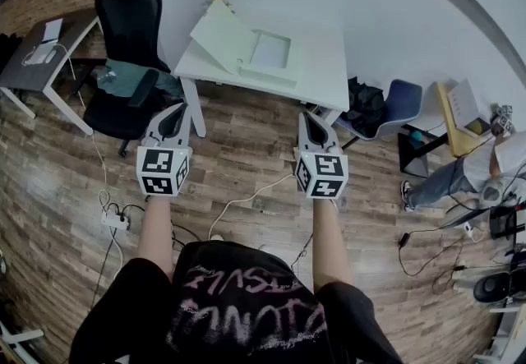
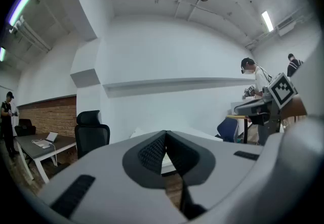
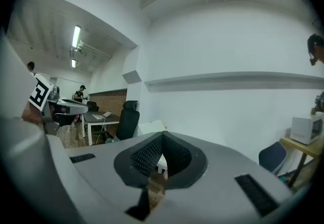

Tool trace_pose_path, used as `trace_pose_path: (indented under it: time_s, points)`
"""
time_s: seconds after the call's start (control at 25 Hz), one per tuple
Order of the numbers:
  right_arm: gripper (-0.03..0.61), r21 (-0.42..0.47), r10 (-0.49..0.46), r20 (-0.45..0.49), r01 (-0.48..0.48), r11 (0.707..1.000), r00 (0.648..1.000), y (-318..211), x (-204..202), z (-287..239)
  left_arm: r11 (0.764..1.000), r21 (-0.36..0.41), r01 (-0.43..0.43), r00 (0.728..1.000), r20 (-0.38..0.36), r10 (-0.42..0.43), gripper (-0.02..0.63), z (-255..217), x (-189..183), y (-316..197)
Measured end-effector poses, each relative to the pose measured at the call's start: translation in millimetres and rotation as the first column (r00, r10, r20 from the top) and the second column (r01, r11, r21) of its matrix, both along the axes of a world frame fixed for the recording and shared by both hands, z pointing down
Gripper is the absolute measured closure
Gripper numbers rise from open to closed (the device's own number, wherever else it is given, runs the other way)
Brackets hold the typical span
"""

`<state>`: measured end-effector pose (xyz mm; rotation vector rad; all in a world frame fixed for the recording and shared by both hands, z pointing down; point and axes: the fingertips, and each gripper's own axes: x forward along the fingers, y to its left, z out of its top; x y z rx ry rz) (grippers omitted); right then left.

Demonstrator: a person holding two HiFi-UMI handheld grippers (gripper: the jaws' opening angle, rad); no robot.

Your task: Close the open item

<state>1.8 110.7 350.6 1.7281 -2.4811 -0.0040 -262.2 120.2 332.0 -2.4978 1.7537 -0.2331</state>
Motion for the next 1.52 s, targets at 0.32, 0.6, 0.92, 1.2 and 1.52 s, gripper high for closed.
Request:
trace_pose_path:
  time_s: [0.32,0.6,0.92,1.2,1.52]
  points:
    - [0.568,0.005,-0.016,-0.014,0.016,1.000,1.000,-1.4,-9.6,-0.1,1.000,-0.003,-0.009,1.000,-0.012,0.009,0.611,1.1,-4.8,-2.5]
    - [0.568,0.014,-0.012,-0.028,0.012,1.000,1.000,-0.7,-23.9,-2.9,0.999,-0.005,-0.032,0.999,-0.011,0.032,0.611,3.3,-14.7,-6.2]
    - [0.568,0.009,0.028,-0.029,-0.027,1.000,0.999,-0.9,-34.1,2.4,0.998,-0.012,-0.060,0.998,-0.012,0.060,0.611,11.2,-28.4,-12.4]
    - [0.568,-0.012,0.031,-0.033,-0.031,0.999,0.999,-22.1,-36.0,12.4,0.998,-0.027,-0.065,0.998,-0.009,0.064,0.611,19.2,-31.8,-34.6]
    - [0.568,-0.034,0.029,-0.023,-0.030,0.999,0.999,-76.1,-24.5,25.1,0.998,-0.043,-0.054,0.999,0.002,0.054,0.611,26.7,-23.2,-85.5]
